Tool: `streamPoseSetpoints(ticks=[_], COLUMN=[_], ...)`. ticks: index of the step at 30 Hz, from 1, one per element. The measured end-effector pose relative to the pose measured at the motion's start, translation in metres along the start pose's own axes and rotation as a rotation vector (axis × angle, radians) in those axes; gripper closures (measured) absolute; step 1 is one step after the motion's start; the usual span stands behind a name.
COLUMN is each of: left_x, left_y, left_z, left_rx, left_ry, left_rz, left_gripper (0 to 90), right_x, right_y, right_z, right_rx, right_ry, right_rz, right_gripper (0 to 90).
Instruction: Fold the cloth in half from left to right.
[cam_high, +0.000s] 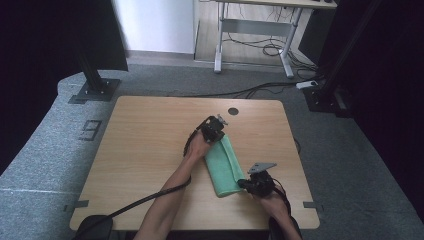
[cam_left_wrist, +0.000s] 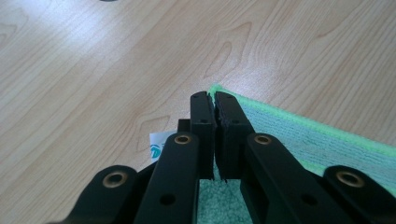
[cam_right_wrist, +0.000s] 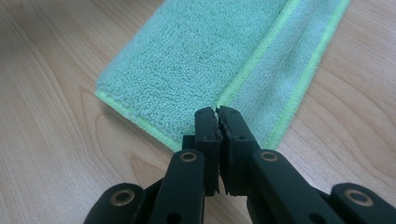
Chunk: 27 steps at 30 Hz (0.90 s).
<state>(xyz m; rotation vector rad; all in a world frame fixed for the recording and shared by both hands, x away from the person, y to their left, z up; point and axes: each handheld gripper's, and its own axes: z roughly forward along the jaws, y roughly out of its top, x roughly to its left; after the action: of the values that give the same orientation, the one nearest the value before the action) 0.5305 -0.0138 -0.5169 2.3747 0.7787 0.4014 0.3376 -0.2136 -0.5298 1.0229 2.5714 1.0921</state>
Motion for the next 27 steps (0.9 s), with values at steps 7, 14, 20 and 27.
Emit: streamPoseSetpoints(ticks=[7,14,20,27], left_x=[0.005,0.010,0.010,0.000], left_y=[0.003,0.007,0.002,-0.020], left_z=[-0.009,-0.024,-0.033,-0.040], left_rx=[-0.056,-0.089,-0.102,-0.106], left_ry=[0.047,0.084,0.045,0.007], left_rz=[-0.041,-0.078,-0.094,-0.090], left_gripper=[54.3,29.2,22.7,14.3], right_x=[-0.001,-0.007,-0.017,-0.026], right_y=[0.000,0.001,0.005,0.008], right_z=[-0.004,-0.019,-0.026,-0.017], right_rx=[-0.011,-0.048,-0.066,-0.049], right_ry=[0.000,-0.054,-0.110,-0.148], right_rz=[0.006,0.028,0.027,0.018], right_gripper=[79.2,59.8,48.3,34.5])
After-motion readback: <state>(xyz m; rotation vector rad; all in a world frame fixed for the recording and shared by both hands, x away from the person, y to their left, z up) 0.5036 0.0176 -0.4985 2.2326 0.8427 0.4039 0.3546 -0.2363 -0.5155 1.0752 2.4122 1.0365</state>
